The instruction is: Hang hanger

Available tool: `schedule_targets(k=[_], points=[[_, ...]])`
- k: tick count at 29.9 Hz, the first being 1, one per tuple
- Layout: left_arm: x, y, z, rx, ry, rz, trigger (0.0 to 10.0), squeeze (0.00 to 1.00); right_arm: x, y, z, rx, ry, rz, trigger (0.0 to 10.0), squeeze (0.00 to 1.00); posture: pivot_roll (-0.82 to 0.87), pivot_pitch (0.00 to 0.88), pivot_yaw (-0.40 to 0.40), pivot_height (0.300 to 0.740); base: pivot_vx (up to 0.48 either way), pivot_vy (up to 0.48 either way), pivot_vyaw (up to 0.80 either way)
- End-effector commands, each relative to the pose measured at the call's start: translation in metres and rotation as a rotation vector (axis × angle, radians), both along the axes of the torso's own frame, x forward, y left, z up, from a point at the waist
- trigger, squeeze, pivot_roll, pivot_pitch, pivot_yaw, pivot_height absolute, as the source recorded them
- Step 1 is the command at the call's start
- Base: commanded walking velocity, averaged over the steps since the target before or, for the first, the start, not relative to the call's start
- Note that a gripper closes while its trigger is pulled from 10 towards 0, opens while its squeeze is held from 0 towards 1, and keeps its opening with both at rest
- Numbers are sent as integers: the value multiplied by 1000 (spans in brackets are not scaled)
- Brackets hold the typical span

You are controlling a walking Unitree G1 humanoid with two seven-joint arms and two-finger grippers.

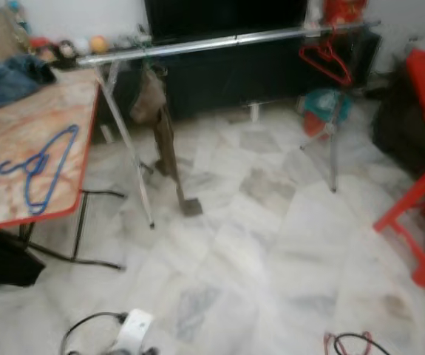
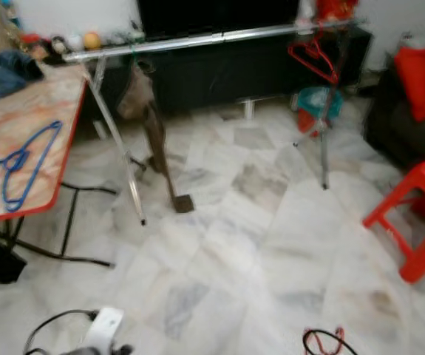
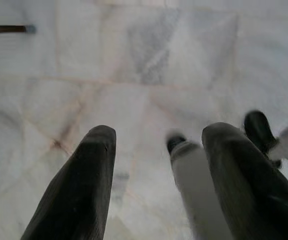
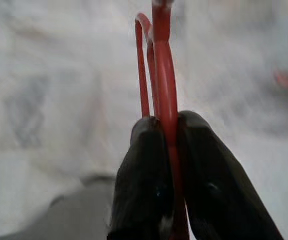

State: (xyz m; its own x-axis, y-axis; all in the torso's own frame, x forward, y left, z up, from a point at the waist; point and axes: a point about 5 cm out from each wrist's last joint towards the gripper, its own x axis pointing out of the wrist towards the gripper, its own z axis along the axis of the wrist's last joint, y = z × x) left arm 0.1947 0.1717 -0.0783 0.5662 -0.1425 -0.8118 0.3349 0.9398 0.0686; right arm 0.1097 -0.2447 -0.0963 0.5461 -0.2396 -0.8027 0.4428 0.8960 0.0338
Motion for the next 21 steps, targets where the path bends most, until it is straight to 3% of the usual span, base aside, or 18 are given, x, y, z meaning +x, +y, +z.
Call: schedule_targets(k=[1,9,21], points=[[-9,14,-4,33,34,22,10000,0,-3,10,-4,20,18,11,10000,0,-83,0,48,740,349,0,0],[-10,12,-4,26,40,9,10000,0,21,33,-2,26,-13,38,10000,0,-88,0,50,740,351,0,0],[-10,12,-4,20,41,19,10000,0,16,28,-2,21,-9,13,10000,0,-95,0,56,740,356,0,0]])
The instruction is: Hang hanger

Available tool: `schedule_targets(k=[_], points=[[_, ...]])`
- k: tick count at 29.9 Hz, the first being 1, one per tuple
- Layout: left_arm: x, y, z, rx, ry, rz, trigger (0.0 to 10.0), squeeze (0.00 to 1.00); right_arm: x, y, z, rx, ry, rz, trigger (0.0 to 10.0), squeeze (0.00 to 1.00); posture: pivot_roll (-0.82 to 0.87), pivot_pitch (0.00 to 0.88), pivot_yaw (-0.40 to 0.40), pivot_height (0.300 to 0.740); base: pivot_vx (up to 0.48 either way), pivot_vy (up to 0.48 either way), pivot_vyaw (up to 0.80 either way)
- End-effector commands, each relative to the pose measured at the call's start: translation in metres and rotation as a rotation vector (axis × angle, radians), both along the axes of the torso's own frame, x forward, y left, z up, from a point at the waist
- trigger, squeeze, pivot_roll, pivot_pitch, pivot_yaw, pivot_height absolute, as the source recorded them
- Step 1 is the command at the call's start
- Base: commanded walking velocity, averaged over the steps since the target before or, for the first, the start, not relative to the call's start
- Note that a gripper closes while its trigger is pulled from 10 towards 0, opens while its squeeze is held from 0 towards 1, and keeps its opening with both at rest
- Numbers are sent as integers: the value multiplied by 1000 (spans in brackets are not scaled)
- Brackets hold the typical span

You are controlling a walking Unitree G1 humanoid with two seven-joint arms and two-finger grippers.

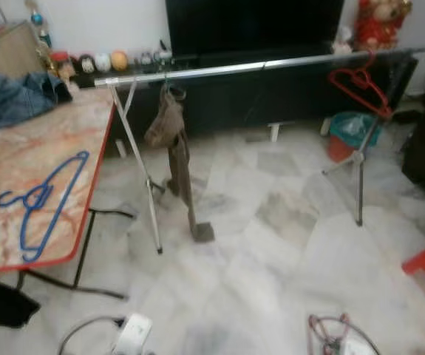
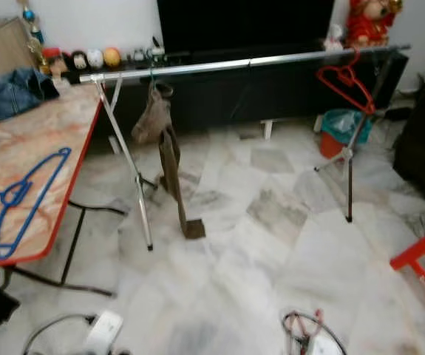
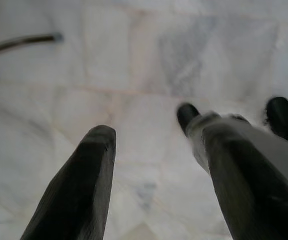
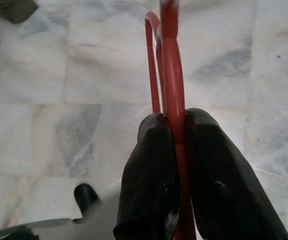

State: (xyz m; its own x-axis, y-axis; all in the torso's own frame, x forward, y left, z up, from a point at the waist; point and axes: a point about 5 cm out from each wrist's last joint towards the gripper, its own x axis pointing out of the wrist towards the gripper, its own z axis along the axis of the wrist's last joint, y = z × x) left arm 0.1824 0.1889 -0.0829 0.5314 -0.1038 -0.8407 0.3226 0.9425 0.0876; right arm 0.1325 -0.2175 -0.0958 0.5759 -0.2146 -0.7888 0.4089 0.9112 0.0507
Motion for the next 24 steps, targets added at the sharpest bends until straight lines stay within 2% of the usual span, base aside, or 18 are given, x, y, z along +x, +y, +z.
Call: schedule_targets(k=[1,24], points=[[2,-5,0,-16,-2,2,10000,0,-7,0,-2,16,16,-26,10000,0,-95,0,57,740,356,0,0],[-2,-8,-2,-17,15,-1,10000,0,-3,1,-2,15,15,-21,10000,0,-97,5,59,740,357,0,0]])
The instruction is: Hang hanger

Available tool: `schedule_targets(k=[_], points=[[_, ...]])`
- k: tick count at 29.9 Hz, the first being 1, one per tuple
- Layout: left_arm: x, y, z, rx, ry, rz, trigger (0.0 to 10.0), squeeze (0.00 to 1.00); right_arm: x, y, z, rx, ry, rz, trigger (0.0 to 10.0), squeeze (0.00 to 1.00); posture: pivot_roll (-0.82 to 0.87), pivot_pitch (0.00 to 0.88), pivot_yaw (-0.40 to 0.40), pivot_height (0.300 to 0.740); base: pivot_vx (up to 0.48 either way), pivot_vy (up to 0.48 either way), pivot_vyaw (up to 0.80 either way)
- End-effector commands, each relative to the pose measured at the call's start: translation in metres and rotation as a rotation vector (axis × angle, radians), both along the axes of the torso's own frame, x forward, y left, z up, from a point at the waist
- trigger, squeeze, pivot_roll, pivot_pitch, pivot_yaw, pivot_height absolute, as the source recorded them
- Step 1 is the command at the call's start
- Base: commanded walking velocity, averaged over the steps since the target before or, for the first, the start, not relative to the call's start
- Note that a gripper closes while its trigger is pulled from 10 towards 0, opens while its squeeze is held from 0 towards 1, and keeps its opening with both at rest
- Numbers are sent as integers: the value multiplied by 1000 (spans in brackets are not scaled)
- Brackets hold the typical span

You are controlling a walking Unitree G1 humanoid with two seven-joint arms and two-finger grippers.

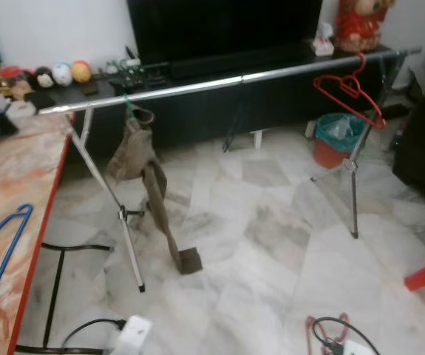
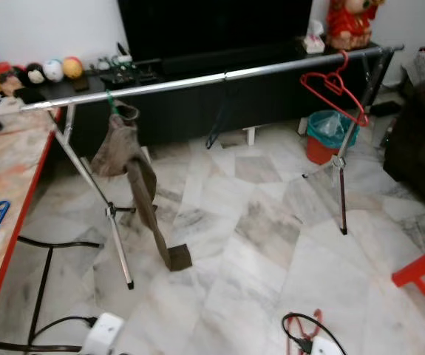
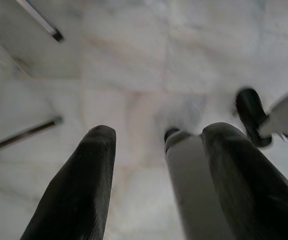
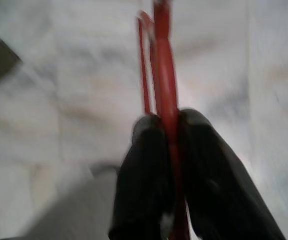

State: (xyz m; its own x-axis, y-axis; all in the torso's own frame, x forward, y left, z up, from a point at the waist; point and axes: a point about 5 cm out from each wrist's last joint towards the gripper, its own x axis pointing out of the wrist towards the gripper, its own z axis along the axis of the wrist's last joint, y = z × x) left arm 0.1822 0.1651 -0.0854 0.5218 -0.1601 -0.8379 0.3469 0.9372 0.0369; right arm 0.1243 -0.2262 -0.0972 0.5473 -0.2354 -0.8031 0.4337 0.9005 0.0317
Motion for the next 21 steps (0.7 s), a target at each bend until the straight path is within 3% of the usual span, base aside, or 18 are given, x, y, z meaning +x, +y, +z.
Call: schedule_targets(k=[1,21], points=[[-2,16,0,35,8,24,10000,0,5,10,0,23,-14,5,10000,0,-97,5,59,740,352,0,0],[-9,20,-3,47,30,29,10000,0,7,12,0,23,-22,10,10000,0,-95,7,59,740,360,0,0]])
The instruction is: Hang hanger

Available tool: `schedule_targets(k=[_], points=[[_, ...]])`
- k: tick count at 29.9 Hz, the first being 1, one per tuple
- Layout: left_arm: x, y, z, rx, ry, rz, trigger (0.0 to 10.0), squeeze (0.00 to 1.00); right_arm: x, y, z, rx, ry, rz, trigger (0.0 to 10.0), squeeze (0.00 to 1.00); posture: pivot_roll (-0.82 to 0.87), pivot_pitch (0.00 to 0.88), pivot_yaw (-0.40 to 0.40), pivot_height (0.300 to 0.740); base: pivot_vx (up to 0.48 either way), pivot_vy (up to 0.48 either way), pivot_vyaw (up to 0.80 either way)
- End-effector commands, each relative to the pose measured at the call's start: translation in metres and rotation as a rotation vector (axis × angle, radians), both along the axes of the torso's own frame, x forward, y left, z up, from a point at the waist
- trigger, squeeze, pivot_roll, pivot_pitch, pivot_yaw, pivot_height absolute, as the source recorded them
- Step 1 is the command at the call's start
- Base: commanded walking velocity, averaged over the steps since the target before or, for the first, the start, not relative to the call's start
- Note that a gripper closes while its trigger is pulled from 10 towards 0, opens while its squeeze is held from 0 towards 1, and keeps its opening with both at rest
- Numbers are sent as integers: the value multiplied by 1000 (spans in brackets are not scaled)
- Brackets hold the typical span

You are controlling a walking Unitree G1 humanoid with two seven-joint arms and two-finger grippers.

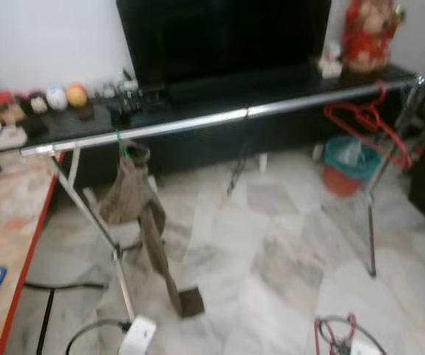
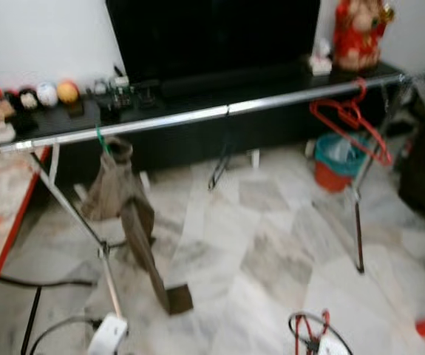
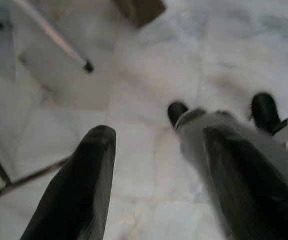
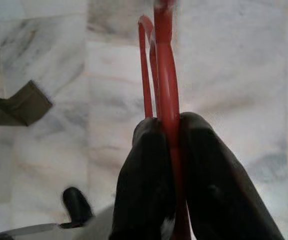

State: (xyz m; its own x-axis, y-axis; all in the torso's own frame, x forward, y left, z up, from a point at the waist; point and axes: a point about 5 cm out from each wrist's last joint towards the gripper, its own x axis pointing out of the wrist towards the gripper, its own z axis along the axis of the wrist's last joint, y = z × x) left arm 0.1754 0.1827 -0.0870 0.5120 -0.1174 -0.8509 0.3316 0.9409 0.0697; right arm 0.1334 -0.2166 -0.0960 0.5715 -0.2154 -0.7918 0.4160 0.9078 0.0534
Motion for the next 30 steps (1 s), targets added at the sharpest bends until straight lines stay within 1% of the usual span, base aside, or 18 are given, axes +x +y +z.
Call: schedule_targets(k=[1,26,30], points=[[-2,3,-1,7,15,12,10000,0,-2,3,-1,11,3,-9,10000,0,-95,7,59,740,356,0,0],[-7,3,-3,14,27,8,10000,0,0,4,-1,7,-1,1,10000,0,-95,5,58,740,357,0,0],[-8,2,-4,26,34,-4,10000,0,1,5,-1,7,-4,4,10000,0,-94,6,57,740,0,0,0]])
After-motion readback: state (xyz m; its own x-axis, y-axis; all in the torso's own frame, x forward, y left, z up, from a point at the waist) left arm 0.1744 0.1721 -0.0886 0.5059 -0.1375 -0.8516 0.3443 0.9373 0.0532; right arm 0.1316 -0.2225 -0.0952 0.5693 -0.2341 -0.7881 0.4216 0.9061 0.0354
